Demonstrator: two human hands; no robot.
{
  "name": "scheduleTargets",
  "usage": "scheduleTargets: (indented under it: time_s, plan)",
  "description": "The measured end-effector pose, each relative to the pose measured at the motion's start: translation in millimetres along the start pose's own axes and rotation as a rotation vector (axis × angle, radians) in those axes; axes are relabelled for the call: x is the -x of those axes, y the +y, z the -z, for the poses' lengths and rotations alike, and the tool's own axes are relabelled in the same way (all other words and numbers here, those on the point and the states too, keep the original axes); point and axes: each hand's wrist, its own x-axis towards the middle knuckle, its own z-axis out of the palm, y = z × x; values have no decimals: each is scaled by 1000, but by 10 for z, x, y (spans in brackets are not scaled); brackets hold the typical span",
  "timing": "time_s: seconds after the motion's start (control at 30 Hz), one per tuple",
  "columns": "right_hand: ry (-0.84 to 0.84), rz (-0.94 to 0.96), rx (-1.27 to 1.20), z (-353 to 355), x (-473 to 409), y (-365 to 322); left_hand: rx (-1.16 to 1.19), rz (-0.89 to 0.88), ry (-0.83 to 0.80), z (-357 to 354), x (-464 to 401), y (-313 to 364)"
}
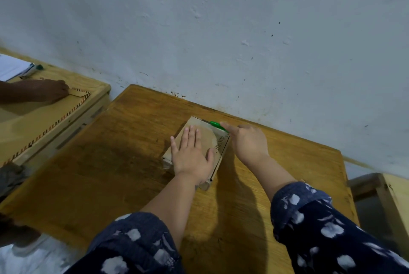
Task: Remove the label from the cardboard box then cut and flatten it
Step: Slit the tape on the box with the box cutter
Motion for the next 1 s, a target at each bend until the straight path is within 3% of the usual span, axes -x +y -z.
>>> scheduleTargets:
  time_s: [0.5,0.8,1.0]
  plan:
    - [-71,-22,61,-74,-114,-201,21,20,9,-24,-19,1]
    - [-92,-63,101,4,57,147,31,25,23,-30,-18,9]
    - [-199,-183,-30,141,89,360,31,17,20,-29,-23,10]
